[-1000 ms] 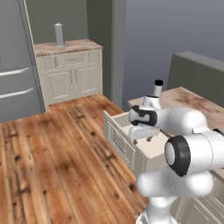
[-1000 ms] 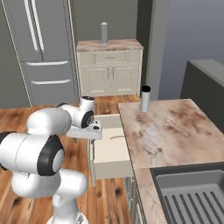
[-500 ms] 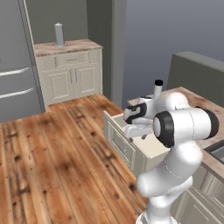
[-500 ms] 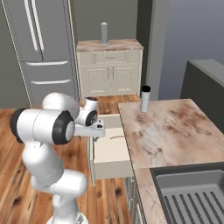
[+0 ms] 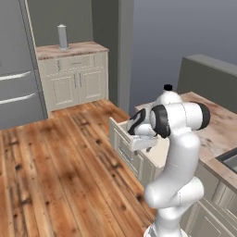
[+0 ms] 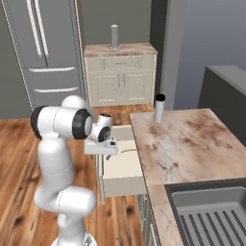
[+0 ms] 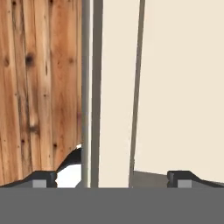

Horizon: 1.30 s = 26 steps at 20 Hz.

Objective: Pick the wooden spoon from the drawer and place it on the counter.

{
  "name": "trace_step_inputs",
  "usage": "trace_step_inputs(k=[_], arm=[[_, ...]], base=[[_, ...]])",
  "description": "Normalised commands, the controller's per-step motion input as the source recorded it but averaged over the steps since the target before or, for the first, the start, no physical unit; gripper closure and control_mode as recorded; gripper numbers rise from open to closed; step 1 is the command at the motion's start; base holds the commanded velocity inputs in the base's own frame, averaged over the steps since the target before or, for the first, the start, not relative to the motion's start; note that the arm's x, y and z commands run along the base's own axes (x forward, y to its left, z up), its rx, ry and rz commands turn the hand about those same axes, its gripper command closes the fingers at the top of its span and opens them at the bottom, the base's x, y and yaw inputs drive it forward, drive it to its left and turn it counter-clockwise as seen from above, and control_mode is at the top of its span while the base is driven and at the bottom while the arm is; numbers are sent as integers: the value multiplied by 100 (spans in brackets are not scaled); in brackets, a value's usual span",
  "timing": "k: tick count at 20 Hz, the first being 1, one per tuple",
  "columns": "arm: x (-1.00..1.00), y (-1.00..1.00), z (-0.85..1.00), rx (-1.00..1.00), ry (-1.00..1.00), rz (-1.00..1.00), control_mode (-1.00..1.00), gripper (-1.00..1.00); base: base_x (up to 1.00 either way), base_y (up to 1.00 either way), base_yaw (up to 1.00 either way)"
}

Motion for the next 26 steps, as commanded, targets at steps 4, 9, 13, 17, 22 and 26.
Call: trace_step_inputs(k=[4,9,13,17,22,26], arm=[[11,0,-75,0,5,9,-100,-100],[-40,61,-69,0,-3,13,-100,-100],[-29,100,-37,-3,-11,10,-100,-100],[-8,100,-34,-15,-20,7,-100,-100],[0,100,-8,-17,-26,6,-100,-100],[5,100,8,-8,-18,5,-100,-100]], base=[[0,0,0],[0,0,0],[0,0,0],[0,0,0],[0,0,0],[0,0,0]])
